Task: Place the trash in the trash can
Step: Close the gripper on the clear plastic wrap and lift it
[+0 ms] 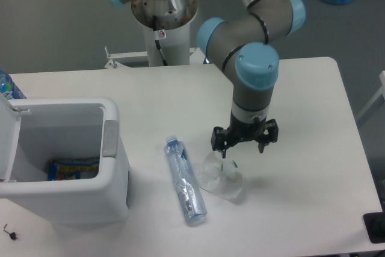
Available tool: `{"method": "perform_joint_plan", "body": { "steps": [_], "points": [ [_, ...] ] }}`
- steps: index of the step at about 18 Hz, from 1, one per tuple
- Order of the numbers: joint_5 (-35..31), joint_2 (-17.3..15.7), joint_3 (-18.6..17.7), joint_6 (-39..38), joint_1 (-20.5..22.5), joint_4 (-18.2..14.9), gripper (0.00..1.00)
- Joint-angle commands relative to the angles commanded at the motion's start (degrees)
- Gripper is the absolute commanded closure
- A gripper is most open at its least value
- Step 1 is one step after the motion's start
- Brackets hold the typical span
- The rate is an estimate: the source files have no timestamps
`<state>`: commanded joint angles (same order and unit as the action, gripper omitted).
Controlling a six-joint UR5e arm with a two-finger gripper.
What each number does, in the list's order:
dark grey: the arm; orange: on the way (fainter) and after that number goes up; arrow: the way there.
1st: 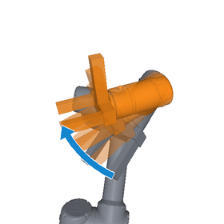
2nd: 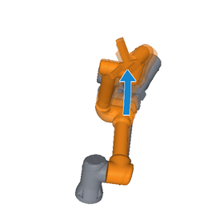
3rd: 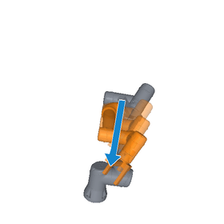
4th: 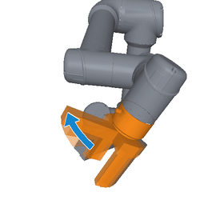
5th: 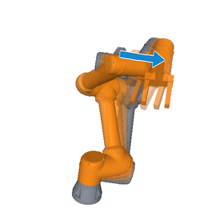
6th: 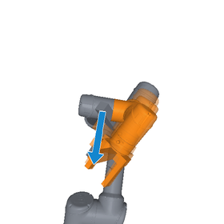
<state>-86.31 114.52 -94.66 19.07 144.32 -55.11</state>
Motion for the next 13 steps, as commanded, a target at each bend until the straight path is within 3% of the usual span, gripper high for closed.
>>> {"method": "perform_joint_plan", "body": {
  "steps": [7,8,13],
  "points": [
    [-0.4,1.7,-0.7,-0.1,-0.6,0.4,0.0],
    [-0.8,1.8,-0.7,-0.1,-0.6,0.4,0.05],
    [-2.0,1.8,-0.6,-2.6,-0.6,0.4,0.59]
  ]
}}
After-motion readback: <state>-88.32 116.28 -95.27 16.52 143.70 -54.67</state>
